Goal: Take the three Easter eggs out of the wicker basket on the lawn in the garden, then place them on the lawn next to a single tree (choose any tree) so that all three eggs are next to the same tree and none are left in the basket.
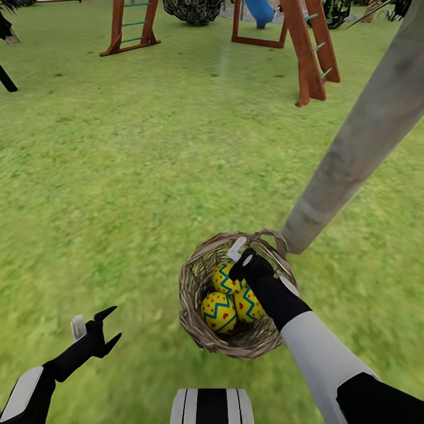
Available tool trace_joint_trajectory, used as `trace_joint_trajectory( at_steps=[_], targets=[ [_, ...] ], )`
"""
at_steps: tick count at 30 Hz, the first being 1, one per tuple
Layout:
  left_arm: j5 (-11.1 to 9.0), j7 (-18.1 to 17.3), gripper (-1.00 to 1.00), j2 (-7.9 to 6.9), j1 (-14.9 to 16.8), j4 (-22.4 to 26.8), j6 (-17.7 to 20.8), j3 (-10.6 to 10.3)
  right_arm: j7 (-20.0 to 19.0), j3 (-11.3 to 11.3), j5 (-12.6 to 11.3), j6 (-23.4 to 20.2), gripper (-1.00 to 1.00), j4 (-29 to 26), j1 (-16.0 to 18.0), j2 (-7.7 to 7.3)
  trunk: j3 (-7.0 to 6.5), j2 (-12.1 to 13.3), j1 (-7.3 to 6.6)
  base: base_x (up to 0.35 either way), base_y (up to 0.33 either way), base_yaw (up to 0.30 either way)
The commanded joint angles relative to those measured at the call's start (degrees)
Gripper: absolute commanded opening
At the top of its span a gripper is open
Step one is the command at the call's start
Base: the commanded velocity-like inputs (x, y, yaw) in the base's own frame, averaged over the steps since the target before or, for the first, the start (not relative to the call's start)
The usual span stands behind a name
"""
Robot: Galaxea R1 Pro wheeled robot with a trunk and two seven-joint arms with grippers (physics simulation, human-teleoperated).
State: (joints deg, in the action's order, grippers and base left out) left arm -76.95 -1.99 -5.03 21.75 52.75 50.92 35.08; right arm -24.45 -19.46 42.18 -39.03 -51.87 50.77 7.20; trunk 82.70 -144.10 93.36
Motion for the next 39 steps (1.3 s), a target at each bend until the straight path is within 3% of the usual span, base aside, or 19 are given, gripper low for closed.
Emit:
trace_joint_trajectory(
  at_steps=[1,19,27,39],
  targets=[
    [0.22,-0.21,1.00,0.04,0.04,-0.01,0.32,0.16,-0.48,-0.05,0.62,-0.17,1.00,-0.07,0.03,0.02,0.13,-0.01,-0.01,0.014,-0.013,0.000],
    [0.22,-0.21,1.00,0.19,0.04,-0.01,0.32,0.17,-0.56,-0.05,0.53,-0.17,1.00,-0.15,-0.06,0.12,1.81,-0.01,-0.01,0.001,-0.001,0.000],
    [0.22,-0.21,1.00,0.19,0.04,-0.01,0.32,0.17,-5.07,-0.09,0.62,0.20,1.00,-0.29,-0.04,0.03,2.55,-0.01,-0.01,0.000,0.000,0.000],
    [0.22,-0.21,1.00,0.19,0.04,-0.01,0.32,0.17,-5.43,-0.35,0.64,0.36,1.00,-2.72,-0.06,0.09,3.67,-0.01,-0.01,0.000,0.000,0.000]
  ],
)
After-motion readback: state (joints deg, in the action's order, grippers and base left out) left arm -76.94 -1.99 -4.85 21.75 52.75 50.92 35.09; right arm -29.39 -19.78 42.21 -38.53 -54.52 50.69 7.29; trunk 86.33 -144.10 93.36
